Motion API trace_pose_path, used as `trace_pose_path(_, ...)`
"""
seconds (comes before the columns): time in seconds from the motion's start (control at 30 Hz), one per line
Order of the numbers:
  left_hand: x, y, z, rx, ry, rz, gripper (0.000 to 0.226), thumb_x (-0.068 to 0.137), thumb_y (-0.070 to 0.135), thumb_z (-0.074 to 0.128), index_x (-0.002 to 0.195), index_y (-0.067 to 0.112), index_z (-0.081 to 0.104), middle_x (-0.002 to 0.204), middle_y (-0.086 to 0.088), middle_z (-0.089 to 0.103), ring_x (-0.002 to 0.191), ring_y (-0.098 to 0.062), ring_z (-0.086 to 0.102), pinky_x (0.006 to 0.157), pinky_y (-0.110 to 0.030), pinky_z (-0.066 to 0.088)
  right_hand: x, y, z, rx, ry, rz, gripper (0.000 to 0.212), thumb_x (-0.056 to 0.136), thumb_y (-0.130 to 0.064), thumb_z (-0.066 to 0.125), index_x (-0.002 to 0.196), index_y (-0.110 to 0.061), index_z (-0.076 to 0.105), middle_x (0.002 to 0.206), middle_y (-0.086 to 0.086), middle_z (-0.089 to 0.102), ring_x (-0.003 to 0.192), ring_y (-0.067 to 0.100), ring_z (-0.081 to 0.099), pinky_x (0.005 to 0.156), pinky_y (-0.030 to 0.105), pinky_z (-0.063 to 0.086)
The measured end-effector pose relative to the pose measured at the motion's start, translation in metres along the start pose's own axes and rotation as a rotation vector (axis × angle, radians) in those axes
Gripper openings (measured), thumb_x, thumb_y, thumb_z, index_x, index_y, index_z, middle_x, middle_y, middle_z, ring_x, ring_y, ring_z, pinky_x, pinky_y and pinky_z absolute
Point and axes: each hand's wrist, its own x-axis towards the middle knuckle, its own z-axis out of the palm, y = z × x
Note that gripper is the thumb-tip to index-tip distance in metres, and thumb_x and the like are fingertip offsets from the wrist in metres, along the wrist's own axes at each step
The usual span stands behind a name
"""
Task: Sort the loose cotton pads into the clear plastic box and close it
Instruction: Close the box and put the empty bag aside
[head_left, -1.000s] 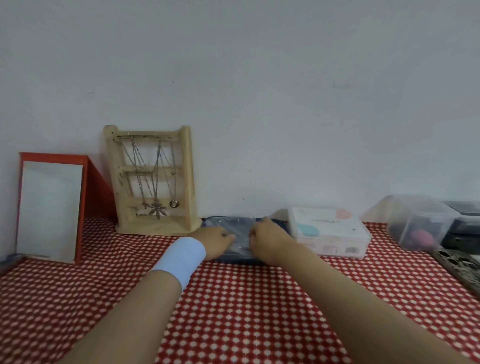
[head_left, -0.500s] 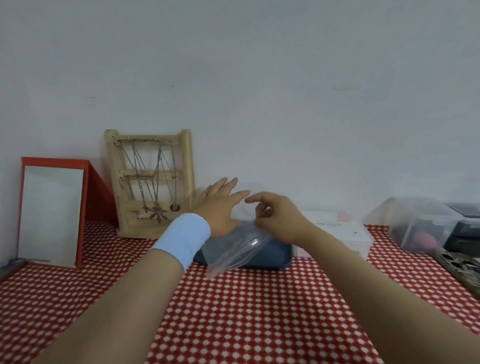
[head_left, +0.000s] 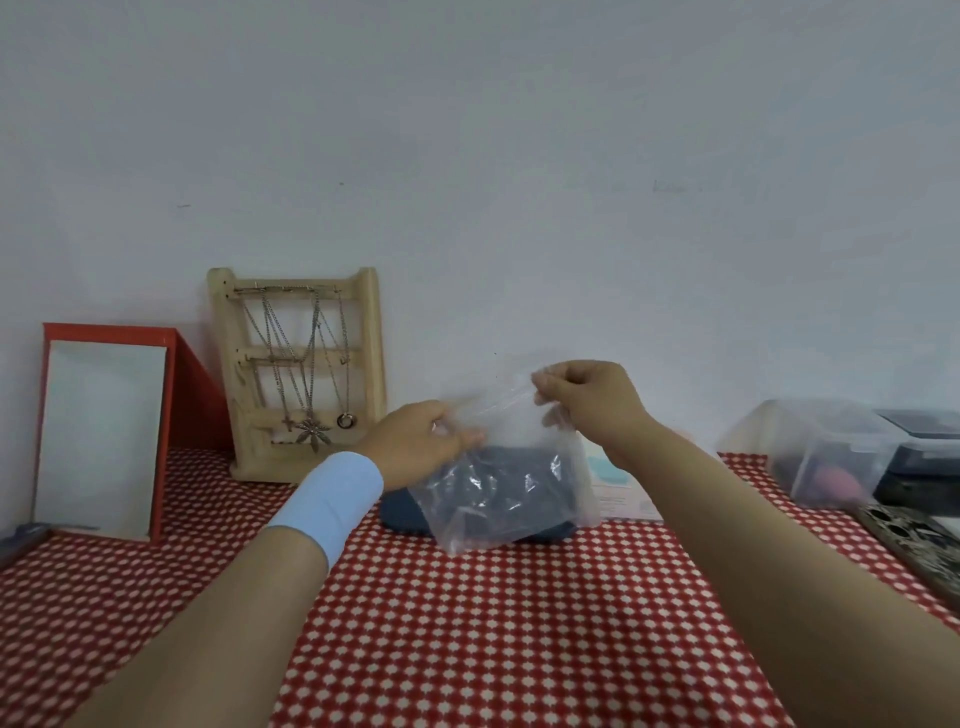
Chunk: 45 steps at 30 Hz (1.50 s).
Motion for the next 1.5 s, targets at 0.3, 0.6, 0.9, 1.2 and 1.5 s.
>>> trace_pose_path(0.3, -0.008, -0.007, 0.006, -0.402, 0.261, -0.108, 0.043, 0.102, 0.050, 0.046, 0.084, 0.018, 0.069, 0.093, -0.002, 0.065, 0.095, -0.024, 0.060, 0.079, -0.031, 0.042, -0.005, 0.011, -0.014, -0.157, -0.161, 0.201, 0.025, 0.087, -0.029, 0.079, 0.101, -0.008, 0.076, 0.094, 0.002, 0.079, 0.071, 0.015, 0.074, 0.061, 0.026, 0.058)
trace_pose_path(0.6, -0.006, -0.009, 0.020, -0.853, 0.363, -0.291, 0.037, 0.103, 0.050, 0.045, 0.090, 0.020, 0.064, 0.072, 0.003, 0.043, 0.061, -0.012, 0.043, 0.051, -0.025, 0.041, -0.019, 0.026, 0.004, 0.291, -0.285, 0.443, 0.047, 0.089, -0.040, 0.071, 0.121, -0.005, 0.065, 0.119, 0.013, 0.073, 0.111, 0.030, 0.069, 0.096, 0.044, 0.055)
trace_pose_path(0.9, -0.007, -0.019, 0.022, -0.539, 0.322, -0.281, 0.035, 0.103, 0.039, 0.048, 0.099, 0.007, 0.062, 0.083, -0.003, 0.052, 0.072, -0.018, 0.050, 0.055, -0.026, 0.044, -0.021, 0.026, 0.017, 0.124, -0.067, 0.291, 0.021, 0.103, -0.023, 0.058, 0.111, -0.006, 0.068, 0.094, 0.008, 0.078, 0.083, 0.028, 0.076, 0.078, 0.047, 0.063)
trace_pose_path(1.2, -0.002, -0.006, 0.019, -0.777, 0.360, -0.290, 0.014, 0.105, 0.024, 0.046, 0.114, 0.014, 0.051, 0.100, -0.006, 0.074, 0.079, -0.023, 0.069, 0.071, -0.038, 0.063, -0.037, 0.023, 0.014, -0.045, -0.318, 0.452, 0.042, 0.091, -0.031, 0.074, 0.118, 0.001, 0.063, 0.099, 0.016, 0.077, 0.086, 0.031, 0.076, 0.074, 0.043, 0.064)
trace_pose_path(1.5, -0.007, -0.009, 0.025, -0.986, 0.357, -0.255, 0.025, 0.109, 0.025, 0.040, 0.129, 0.012, 0.044, 0.103, -0.002, 0.076, 0.071, -0.018, 0.076, 0.057, -0.029, 0.060, -0.038, 0.039, 0.023, -0.160, -0.283, 0.343, 0.018, 0.083, -0.028, 0.083, 0.094, -0.015, 0.080, 0.088, -0.001, 0.077, 0.082, 0.015, 0.074, 0.068, 0.028, 0.057)
